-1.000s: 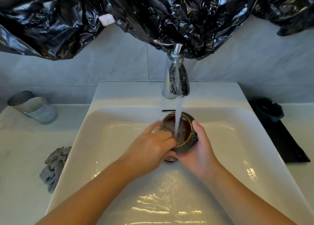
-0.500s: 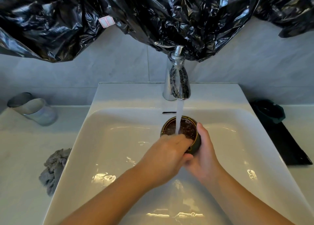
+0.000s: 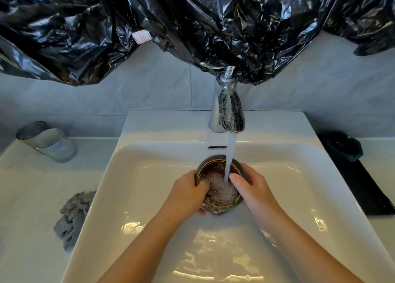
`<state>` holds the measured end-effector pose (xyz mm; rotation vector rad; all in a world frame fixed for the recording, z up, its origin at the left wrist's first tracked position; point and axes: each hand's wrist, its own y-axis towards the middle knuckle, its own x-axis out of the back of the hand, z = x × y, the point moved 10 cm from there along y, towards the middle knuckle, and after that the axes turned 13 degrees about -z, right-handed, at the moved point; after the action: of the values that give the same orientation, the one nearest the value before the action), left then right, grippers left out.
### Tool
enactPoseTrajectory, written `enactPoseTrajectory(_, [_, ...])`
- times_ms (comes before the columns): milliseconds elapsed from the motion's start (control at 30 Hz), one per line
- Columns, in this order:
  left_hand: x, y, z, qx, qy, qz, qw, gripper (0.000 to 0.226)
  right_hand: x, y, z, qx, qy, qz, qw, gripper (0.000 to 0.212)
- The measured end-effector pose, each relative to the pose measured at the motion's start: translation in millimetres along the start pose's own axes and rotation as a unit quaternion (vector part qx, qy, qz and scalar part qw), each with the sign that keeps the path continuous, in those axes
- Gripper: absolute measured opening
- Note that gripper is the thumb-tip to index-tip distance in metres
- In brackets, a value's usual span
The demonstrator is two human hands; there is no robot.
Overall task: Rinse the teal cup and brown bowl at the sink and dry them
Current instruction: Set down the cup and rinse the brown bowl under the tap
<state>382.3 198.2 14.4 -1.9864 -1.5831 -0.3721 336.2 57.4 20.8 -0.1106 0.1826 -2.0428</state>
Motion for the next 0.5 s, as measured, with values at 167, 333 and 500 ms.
enactPoseTrajectory(167, [17.6, -18.9, -28.9, -0.187, 0.065, -0.128, 0.972, 0.027, 10.1, 5.4, 2.3, 0.091, -0.161, -0.058, 0.981, 0.022])
enactPoseTrajectory(333, [15.3, -36.2, -56.8, -0.33, 0.055, -0.156, 0.929, 0.051, 13.2, 9.0, -13.2, -0.026, -0.001, -0.082, 0.996, 0.033])
enactPoseTrajectory(500, [1.8, -36.4, -50.6, -0.348, 0.01, -0.097, 0.933, 0.061, 1.9, 9.5, -28.8, -0.176, 0.236, -0.082, 0.952, 0.027])
